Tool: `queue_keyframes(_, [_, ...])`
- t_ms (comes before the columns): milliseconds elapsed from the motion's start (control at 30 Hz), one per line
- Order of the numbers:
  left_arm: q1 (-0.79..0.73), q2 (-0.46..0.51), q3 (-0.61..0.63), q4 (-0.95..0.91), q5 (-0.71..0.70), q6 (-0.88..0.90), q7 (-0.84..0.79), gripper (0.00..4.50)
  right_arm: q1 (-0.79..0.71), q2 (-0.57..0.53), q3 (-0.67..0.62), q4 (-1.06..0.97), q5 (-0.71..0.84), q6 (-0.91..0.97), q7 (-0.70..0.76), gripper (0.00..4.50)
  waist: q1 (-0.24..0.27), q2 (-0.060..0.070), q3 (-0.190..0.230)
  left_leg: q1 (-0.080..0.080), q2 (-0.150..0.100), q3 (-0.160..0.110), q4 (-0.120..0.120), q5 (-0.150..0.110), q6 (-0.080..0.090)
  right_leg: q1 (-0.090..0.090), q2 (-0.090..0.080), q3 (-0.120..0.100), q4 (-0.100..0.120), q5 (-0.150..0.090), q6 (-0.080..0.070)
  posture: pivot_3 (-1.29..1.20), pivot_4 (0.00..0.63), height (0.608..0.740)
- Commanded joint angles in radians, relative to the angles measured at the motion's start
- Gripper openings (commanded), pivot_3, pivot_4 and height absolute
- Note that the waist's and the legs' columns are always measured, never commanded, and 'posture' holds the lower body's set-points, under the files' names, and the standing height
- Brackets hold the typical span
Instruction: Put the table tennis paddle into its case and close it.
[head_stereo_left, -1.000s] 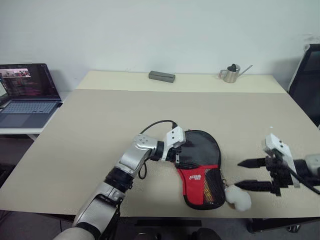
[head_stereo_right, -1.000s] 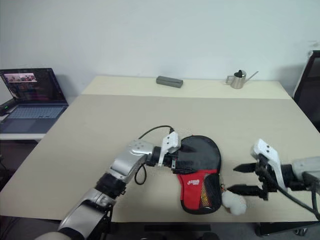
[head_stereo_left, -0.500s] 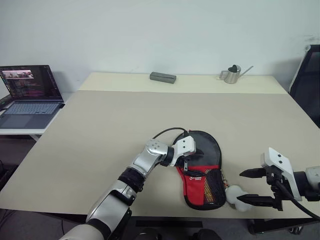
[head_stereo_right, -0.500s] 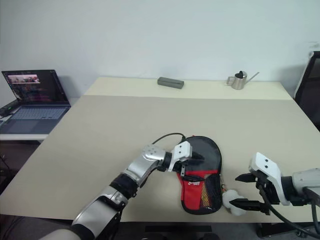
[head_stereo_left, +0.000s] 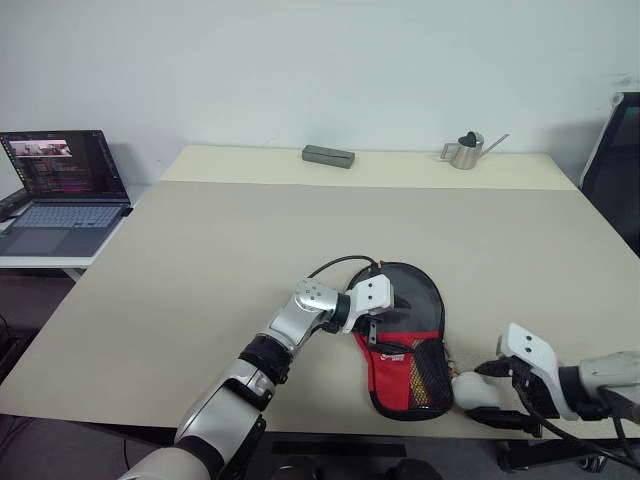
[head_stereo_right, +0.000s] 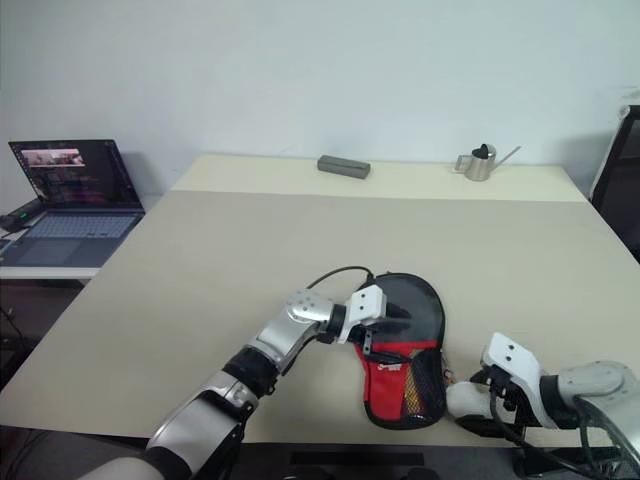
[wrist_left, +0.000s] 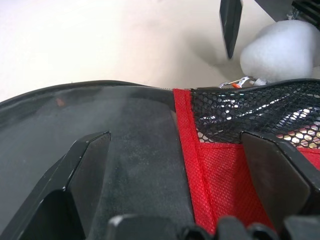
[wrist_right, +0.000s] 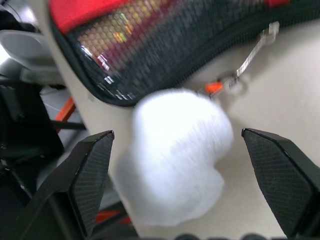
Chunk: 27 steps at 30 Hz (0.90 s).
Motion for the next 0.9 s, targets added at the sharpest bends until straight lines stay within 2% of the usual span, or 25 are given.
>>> queue_keyframes(33, [0.003, -0.002, -0.022, 0.023, 0.041, 0.000, 0.001, 4.50, -0.027, 0.004, 0.001, 0.020, -0.025, -0.019, -0.014, 4.48, 0.001, 0.000, 0.000, 0.000, 0.000, 0.000, 0.000, 0.000, 0.000, 0.000, 0.000, 0.000, 0.000, 0.000, 0.000, 0.00, 0.150, 0.740])
queue_keyframes(100, [0.003, -0.001, -0.022, 0.026, 0.044, -0.002, 0.001, 4.50, -0.041, 0.018, 0.002, 0.028, -0.024, -0.007, -0.029, 4.48, 0.001, -0.001, 0.000, 0.000, 0.000, 0.000, 0.000, 0.000, 0.000, 0.000, 0.000, 0.000, 0.000, 0.000, 0.000, 0.00, 0.150, 0.740])
queue_keyframes(200, [0.004, 0.000, -0.025, 0.034, 0.052, -0.008, 0.004, 4.50, -0.045, 0.024, 0.008, 0.024, -0.031, -0.009, -0.038, 3.92, 0.001, 0.000, -0.001, 0.000, 0.000, 0.000, 0.000, 0.000, 0.000, 0.000, 0.000, 0.000, 0.000, 0.000, 0.000, 0.00, 0.150, 0.740])
queue_keyframes(433, [0.012, 0.013, -0.049, 0.068, 0.082, -0.015, -0.010, 4.50, -0.011, -0.007, 0.008, -0.013, -0.044, -0.025, -0.024, 1.54, 0.001, -0.002, -0.003, 0.002, 0.000, -0.001, 0.000, 0.000, 0.000, 0.000, 0.000, -0.001, 0.000, 0.000, 0.000, 0.00, 0.150, 0.740])
queue_keyframes(567, [0.010, 0.021, -0.074, 0.116, 0.110, -0.019, -0.022, 4.50, 0.018, -0.040, 0.001, -0.039, -0.057, -0.045, -0.015, 0.54, 0.001, -0.003, -0.007, 0.003, 0.000, -0.001, 0.000, 0.000, 0.000, 0.000, 0.000, -0.001, 0.000, -0.001, 0.001, 0.00, 0.150, 0.740])
queue_keyframes(667, [0.003, 0.015, -0.081, 0.159, 0.120, -0.035, -0.016, 4.50, 0.031, -0.051, -0.010, -0.055, -0.057, -0.047, -0.015, 0.19, 0.001, -0.004, -0.009, 0.003, 0.000, -0.001, 0.000, 0.000, 0.000, 0.001, 0.000, -0.001, 0.000, -0.001, 0.002, 0.00, 0.150, 0.740])
queue_keyframes(900, [-0.001, -0.002, -0.090, 0.229, 0.132, -0.069, -0.001, 4.50, 0.108, -0.098, -0.080, -0.106, -0.019, -0.046, 0.047, 0.18, 0.001, -0.004, -0.012, 0.003, 0.000, -0.001, 0.000, 0.000, 0.000, 0.004, -0.001, -0.001, 0.000, -0.001, 0.002, 0.00, 0.150, 0.740])
